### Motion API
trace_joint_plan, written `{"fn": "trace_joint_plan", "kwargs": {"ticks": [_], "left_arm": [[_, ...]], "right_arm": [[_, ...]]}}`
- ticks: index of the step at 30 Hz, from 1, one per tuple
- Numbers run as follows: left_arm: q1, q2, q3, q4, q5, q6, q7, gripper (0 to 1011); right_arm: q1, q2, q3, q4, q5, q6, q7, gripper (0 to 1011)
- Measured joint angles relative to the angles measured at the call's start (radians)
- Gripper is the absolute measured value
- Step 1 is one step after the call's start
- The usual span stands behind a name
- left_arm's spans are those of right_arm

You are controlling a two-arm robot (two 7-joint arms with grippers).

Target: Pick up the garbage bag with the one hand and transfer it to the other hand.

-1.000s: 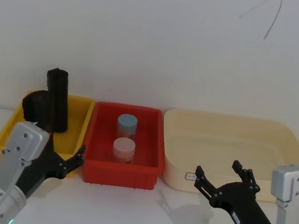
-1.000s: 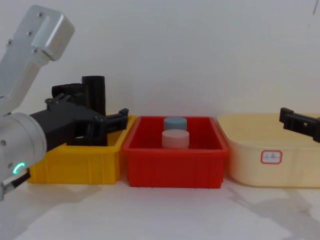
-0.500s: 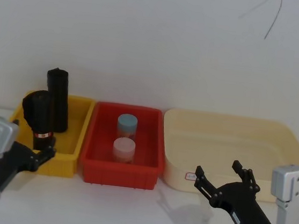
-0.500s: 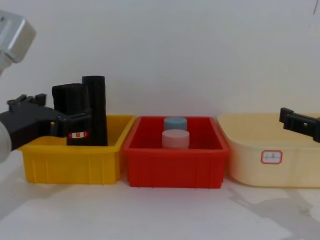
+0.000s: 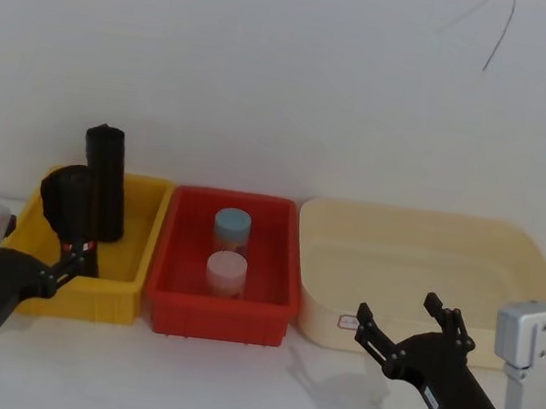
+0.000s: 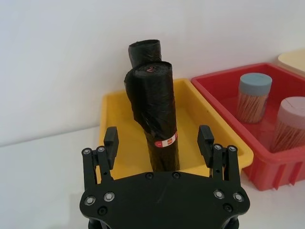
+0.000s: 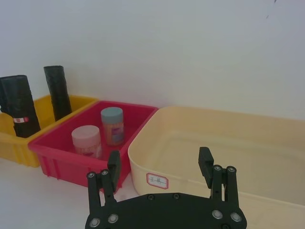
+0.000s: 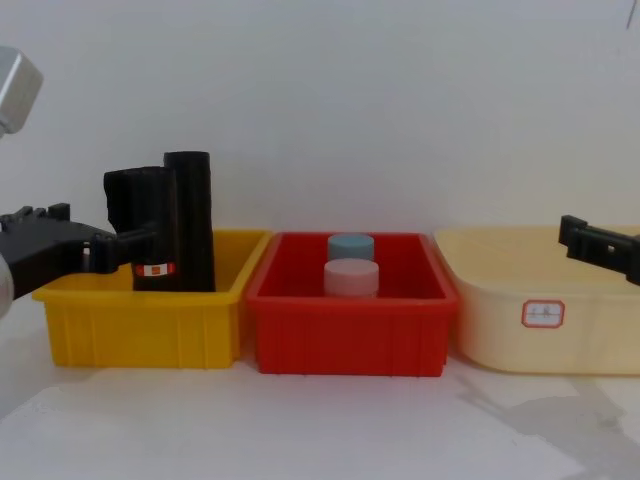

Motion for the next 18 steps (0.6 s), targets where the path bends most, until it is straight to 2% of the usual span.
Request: {"fn": "trace_joint_plan", "kwargs": {"ticks": [5,18], "left_arm": [[-0.036,-0.031,-0.010,0.060,-0.033,-0.002,-0.031,1001],[-0.112,-0.080,-0.018,0.175,-0.073,-0.033,-0.098,1002]], "right_arm": [[0.000,0.000,0.000,0.000,0.000,0.000,0.000,1001],[0.000,0.000,0.000,0.000,0.000,0.000,0.000,1001]]}}
